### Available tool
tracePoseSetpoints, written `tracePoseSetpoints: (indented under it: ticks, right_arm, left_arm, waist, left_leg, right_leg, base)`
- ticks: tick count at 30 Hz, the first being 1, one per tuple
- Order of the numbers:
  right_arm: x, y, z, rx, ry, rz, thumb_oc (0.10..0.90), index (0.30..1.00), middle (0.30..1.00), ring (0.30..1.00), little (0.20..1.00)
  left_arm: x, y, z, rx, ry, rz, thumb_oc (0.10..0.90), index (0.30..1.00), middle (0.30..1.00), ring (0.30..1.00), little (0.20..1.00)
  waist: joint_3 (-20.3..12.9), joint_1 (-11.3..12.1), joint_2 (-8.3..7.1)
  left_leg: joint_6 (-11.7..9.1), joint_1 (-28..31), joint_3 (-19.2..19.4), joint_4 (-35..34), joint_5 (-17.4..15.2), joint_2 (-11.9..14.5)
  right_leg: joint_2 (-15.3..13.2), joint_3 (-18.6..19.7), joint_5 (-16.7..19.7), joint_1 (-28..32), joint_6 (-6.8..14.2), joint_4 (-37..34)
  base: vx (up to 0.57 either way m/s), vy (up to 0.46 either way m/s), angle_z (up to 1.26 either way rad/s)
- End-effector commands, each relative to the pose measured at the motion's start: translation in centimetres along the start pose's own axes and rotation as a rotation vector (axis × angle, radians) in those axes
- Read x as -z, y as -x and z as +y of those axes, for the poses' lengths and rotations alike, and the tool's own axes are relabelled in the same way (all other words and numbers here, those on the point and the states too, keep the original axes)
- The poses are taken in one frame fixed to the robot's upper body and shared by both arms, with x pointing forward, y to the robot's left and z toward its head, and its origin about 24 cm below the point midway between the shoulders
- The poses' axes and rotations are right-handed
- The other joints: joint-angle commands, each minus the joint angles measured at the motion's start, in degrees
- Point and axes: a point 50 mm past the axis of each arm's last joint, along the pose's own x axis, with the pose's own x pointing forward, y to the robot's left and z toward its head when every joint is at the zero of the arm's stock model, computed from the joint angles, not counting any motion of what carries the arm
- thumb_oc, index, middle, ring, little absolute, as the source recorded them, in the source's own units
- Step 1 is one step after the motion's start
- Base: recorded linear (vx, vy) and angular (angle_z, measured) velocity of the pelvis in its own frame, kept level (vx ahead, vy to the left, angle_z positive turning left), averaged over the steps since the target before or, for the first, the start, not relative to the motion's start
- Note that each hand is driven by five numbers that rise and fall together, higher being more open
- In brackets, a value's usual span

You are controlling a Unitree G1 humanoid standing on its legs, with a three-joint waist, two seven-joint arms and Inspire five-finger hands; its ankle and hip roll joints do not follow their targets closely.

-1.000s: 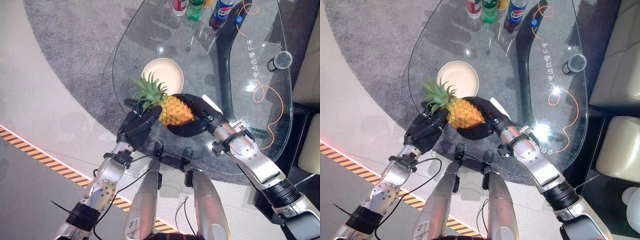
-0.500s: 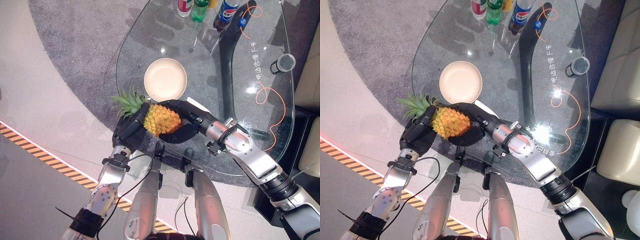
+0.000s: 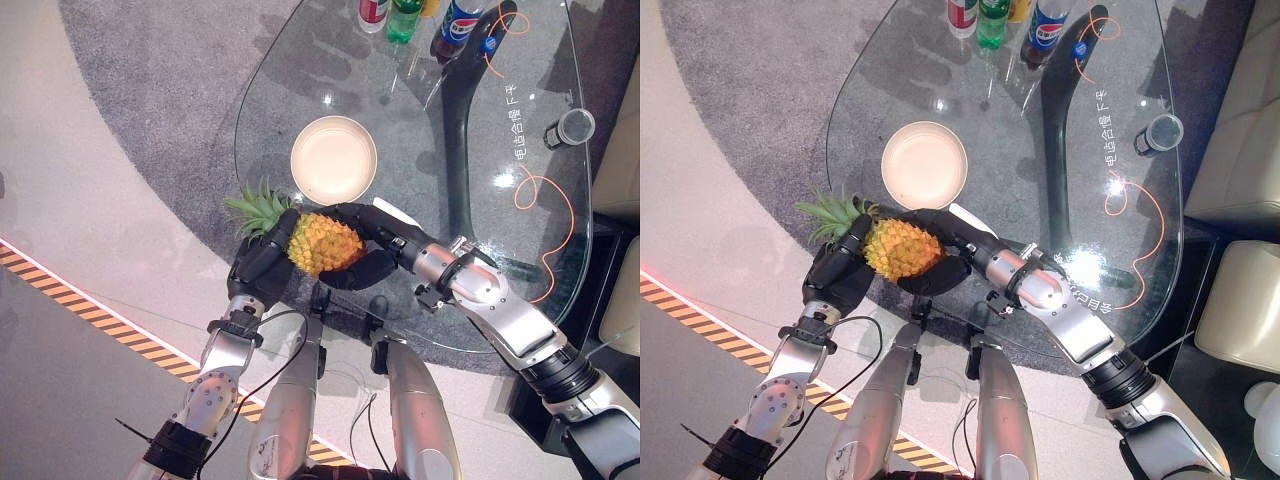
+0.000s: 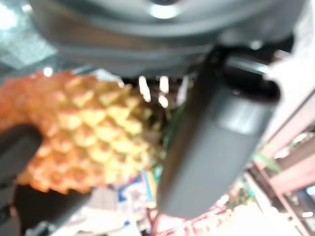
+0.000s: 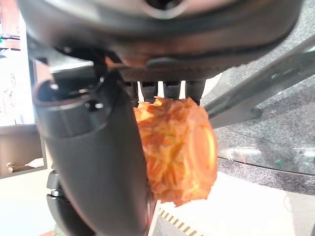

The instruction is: Pick up the fruit to the plate

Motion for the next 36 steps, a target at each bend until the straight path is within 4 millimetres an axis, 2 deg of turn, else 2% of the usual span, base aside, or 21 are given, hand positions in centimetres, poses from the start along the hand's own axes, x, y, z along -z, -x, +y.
tracePoseSetpoints:
  ticks: [1,16,31,32,33,34,36]
  right_arm:
    - [-7.9,0.0,6.9,-0.369,-0.021,-0.438,0.100,0.300,0.300,0.300,0.200]
    - [-7.4,-0.2,6.8,-0.328,-0.038,-0.427,0.100,0.300,0.300,0.300,0.200]
    - [-6.5,-0.7,6.0,-0.202,-0.045,-0.382,0.100,0.300,0.300,0.300,0.200]
    - [-6.4,-0.7,5.9,-0.184,-0.030,-0.371,0.133,0.328,0.328,0.328,0.233]
    - [-6.2,-0.7,5.7,-0.168,-0.007,-0.361,0.693,0.808,0.808,0.808,0.793]
    - [-6.1,-0.6,5.6,-0.153,0.004,-0.354,0.800,0.900,0.900,0.900,0.900]
    - [-5.9,-0.6,5.2,-0.116,0.002,-0.339,0.800,0.900,0.900,0.900,0.900]
  left_arm:
    - [-1.3,-0.8,-8.3,0.410,0.064,-0.133,0.100,0.300,0.300,0.300,0.200]
    - [-2.1,-0.5,-8.0,0.411,0.099,-0.243,0.100,0.300,0.300,0.300,0.200]
    - [-2.9,-0.4,-8.1,0.426,0.141,-0.331,0.100,0.300,0.300,0.300,0.200]
    - [-2.9,-0.4,-8.0,0.424,0.140,-0.335,0.100,0.300,0.300,0.300,0.200]
    - [-3.0,-0.4,-8.0,0.421,0.140,-0.336,0.100,0.300,0.300,0.300,0.200]
    - [-3.0,-0.4,-7.9,0.419,0.141,-0.337,0.100,0.300,0.300,0.300,0.200]
    - [-3.0,-0.3,-7.9,0.420,0.144,-0.340,0.100,0.300,0.300,0.300,0.200]
  waist:
    - [-1.6,0.0,-2.13]
    - [-1.6,0.3,-2.57]
    - [-1.6,0.4,-2.98]
    - [-1.6,0.4,-3.00]
    - [-1.6,0.3,-3.00]
    - [-1.6,0.3,-3.00]
    - [-1.6,0.3,-3.02]
  left_leg:
    - [2.3,-0.7,1.7,8.3,-6.0,-3.5]
    - [2.3,-0.6,1.7,8.3,-6.2,-3.5]
    - [2.1,-0.4,2.1,8.4,-6.5,-3.4]
    - [2.1,-0.4,2.2,8.3,-6.5,-3.4]
    - [2.1,-0.4,2.2,8.3,-6.5,-3.4]
    - [2.1,-0.3,2.2,8.2,-6.5,-3.4]
    - [2.1,-0.2,2.3,8.1,-6.5,-3.3]
  right_leg:
    - [1.7,5.4,5.9,3.7,3.1,-8.9]
    - [1.7,4.8,5.6,3.6,3.0,-8.6]
    - [1.3,3.9,5.6,3.6,3.0,-8.3]
    - [1.3,3.8,5.6,3.7,3.1,-8.4]
    - [1.2,3.8,5.6,3.8,3.1,-8.5]
    - [1.2,3.8,5.6,3.8,3.1,-8.6]
    - [1.2,3.7,5.6,3.8,3.1,-8.6]
  base:
    - [0.00,0.000,0.00]
    - [0.00,0.000,0.00]
    - [0.00,0.000,0.00]
    - [0.00,0.000,0.00]
    - [0.00,0.000,0.00]
    - [0.00,0.000,0.00]
    - [0.00,0.000,0.00]
